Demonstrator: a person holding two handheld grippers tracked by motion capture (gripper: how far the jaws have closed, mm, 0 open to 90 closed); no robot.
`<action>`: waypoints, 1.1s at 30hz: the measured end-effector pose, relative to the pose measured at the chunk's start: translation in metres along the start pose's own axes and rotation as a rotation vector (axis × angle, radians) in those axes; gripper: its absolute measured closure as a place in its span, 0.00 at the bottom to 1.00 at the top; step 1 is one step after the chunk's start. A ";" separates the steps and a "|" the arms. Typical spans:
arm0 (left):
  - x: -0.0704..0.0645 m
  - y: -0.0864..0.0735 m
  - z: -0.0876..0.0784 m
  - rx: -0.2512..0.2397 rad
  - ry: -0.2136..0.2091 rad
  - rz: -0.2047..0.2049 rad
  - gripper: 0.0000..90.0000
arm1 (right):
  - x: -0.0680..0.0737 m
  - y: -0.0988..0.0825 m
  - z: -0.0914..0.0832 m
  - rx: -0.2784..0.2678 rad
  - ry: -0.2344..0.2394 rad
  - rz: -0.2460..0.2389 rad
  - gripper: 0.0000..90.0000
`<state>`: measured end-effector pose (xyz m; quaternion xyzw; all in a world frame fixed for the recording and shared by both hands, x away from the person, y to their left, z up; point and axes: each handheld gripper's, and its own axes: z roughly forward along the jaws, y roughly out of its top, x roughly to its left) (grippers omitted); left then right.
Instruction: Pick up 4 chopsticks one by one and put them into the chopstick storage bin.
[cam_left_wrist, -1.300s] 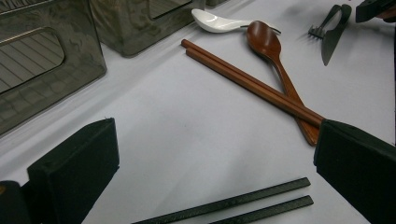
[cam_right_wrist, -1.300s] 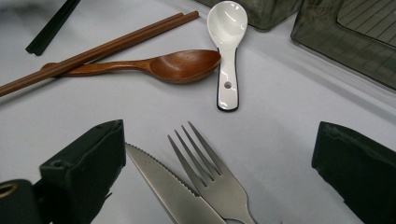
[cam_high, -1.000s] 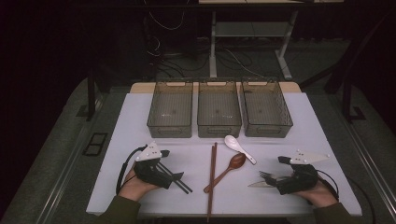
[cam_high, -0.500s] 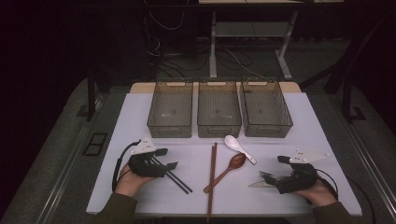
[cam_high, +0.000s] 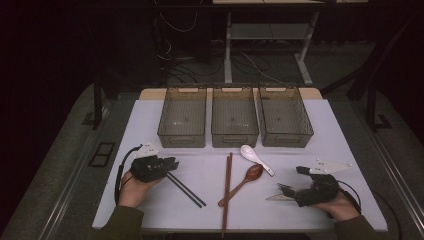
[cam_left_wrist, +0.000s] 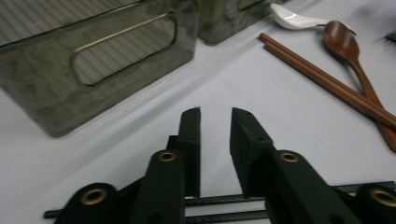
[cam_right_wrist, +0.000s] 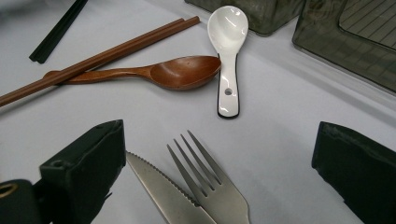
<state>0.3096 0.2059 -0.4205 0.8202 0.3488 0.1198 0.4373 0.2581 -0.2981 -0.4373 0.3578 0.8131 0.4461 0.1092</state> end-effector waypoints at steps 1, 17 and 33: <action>0.001 0.000 0.000 -0.001 0.002 0.000 0.84 | 0.000 0.000 0.000 0.001 0.000 0.001 0.03; 0.038 -0.002 0.002 0.059 0.134 -0.039 0.99 | 0.002 0.000 0.004 0.012 0.003 0.004 0.03; 0.057 -0.013 0.006 0.138 0.204 -0.083 0.99 | 0.001 0.000 0.005 0.012 0.001 0.000 0.03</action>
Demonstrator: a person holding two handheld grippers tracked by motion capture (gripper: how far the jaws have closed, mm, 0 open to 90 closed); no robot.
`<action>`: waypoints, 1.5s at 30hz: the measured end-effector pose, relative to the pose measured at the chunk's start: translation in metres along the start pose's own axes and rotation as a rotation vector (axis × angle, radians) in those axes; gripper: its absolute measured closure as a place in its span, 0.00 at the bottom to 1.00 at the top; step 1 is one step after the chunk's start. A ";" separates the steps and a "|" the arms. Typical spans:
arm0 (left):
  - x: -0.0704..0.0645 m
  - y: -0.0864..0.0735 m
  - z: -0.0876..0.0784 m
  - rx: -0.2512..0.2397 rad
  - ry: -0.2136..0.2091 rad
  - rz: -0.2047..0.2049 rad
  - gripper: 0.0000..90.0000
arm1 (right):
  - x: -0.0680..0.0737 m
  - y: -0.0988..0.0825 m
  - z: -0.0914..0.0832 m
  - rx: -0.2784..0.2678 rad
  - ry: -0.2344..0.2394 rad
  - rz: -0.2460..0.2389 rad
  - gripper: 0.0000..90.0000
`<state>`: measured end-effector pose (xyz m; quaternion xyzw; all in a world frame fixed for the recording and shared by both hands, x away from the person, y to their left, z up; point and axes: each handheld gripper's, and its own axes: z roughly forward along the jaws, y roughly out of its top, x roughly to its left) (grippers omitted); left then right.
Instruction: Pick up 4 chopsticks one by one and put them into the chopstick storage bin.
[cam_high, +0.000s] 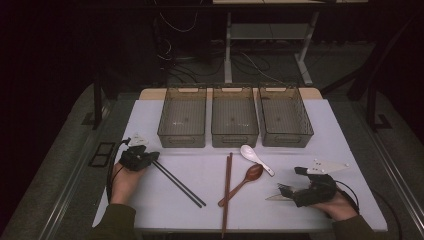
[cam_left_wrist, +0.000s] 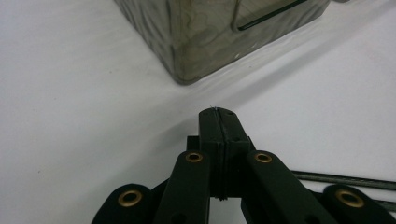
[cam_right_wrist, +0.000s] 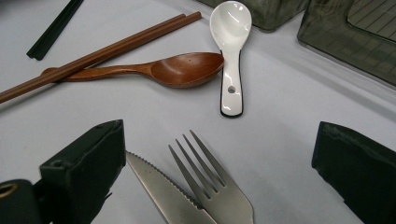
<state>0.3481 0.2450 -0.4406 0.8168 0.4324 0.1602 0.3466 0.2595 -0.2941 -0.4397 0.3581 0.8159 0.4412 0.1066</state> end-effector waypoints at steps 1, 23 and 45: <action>0.000 -0.001 0.001 0.004 -0.001 -0.001 0.99 | 0.000 0.000 0.000 0.000 -0.001 0.000 0.03; 0.005 -0.011 -0.009 0.036 0.024 0.002 0.99 | 0.000 0.000 -0.002 -0.002 -0.003 0.001 0.03; 0.001 -0.021 -0.026 0.069 0.024 0.014 0.99 | -0.001 0.000 -0.004 -0.008 -0.009 0.002 0.03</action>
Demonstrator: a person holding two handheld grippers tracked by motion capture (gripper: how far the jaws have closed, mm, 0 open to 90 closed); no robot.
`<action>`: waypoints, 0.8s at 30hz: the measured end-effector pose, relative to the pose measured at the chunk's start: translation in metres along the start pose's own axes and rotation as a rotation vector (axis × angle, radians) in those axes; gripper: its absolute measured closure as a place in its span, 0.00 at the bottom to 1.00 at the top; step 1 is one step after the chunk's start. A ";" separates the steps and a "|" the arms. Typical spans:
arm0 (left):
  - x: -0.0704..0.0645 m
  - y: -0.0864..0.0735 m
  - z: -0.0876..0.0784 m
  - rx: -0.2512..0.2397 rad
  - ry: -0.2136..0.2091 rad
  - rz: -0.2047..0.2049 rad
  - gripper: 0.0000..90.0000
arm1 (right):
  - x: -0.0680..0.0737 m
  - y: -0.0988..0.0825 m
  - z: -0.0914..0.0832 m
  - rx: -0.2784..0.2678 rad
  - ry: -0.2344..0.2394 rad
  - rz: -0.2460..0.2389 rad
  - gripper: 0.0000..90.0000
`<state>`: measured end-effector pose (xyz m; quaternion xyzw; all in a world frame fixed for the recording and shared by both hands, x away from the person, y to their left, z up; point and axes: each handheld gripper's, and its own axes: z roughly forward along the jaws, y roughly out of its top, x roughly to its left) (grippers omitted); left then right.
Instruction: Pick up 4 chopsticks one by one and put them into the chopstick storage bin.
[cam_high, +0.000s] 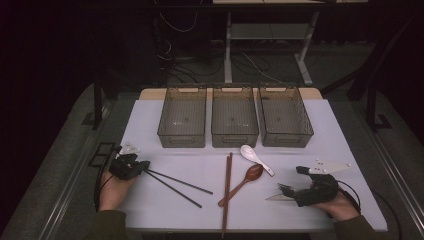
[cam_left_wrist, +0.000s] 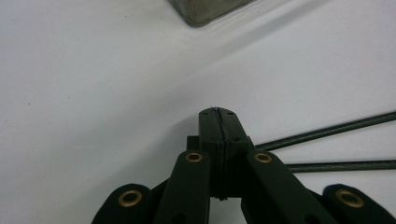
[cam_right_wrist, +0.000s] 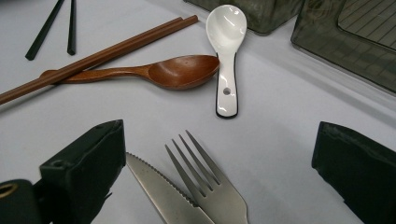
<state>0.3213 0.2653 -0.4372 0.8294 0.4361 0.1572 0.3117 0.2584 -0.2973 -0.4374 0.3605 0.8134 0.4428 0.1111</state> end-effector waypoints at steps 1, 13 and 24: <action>-0.001 0.001 -0.001 -0.008 -0.005 -0.001 0.99 | 0.000 0.000 0.000 0.000 0.000 0.001 0.03; -0.056 0.029 0.005 -0.068 -0.200 0.119 0.78 | 0.000 0.000 0.001 0.003 0.001 -0.004 0.03; -0.108 0.045 0.019 -0.093 -0.411 0.241 0.70 | 0.000 0.000 0.001 0.004 0.003 -0.006 0.03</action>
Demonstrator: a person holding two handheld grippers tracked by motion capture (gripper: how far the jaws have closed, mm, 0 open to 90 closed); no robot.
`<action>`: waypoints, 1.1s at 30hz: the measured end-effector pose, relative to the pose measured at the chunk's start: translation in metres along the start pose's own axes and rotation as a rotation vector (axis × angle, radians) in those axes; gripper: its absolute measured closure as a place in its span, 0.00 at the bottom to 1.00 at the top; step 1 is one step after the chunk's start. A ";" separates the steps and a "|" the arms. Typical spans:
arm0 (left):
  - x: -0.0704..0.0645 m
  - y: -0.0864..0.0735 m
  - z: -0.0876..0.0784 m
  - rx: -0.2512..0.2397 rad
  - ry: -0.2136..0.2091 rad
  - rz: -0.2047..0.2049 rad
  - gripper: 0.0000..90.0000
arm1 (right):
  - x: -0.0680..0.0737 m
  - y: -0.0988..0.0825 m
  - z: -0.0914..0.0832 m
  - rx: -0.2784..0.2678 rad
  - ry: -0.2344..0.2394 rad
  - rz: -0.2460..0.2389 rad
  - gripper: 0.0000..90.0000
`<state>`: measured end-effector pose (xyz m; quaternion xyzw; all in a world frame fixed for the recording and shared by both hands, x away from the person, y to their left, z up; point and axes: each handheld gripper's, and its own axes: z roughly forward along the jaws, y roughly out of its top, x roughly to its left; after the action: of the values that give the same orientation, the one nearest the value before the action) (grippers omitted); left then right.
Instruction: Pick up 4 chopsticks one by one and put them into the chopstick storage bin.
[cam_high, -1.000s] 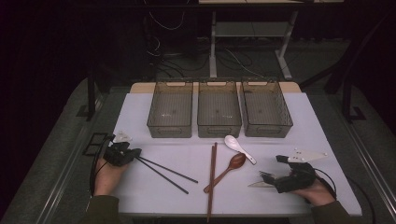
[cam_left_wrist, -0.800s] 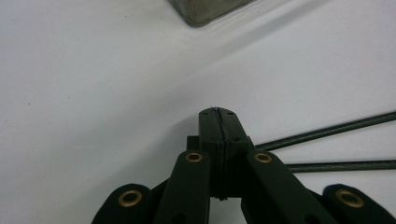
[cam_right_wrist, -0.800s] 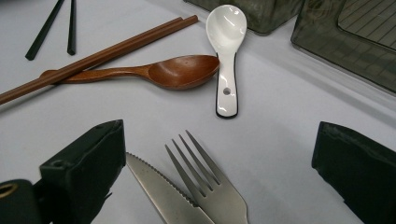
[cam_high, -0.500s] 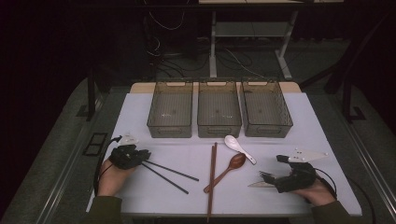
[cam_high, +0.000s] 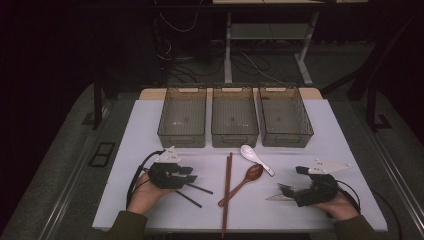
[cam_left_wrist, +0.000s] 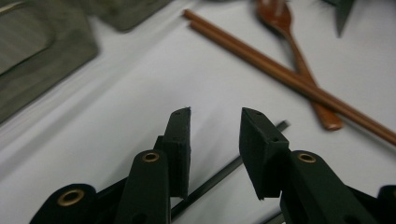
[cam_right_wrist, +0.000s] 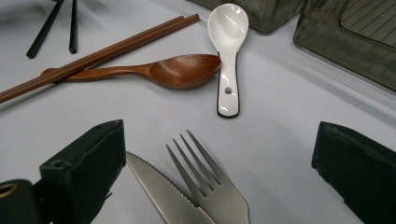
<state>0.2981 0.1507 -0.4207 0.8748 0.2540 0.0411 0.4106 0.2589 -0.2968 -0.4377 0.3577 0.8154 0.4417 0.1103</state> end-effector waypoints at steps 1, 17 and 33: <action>-0.003 0.001 0.003 0.001 -0.017 0.009 0.70 | 0.000 0.000 0.000 0.000 0.000 0.000 0.03; -0.026 0.009 0.044 0.098 -0.127 0.113 0.75 | 0.000 0.000 0.001 0.001 0.002 -0.001 0.03; -0.030 0.007 0.050 0.116 -0.115 0.185 0.83 | 0.000 0.000 0.001 0.000 0.000 0.000 0.03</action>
<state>0.2892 0.0982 -0.4442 0.9177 0.1501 0.0138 0.3675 0.2593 -0.2965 -0.4381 0.3579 0.8153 0.4416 0.1103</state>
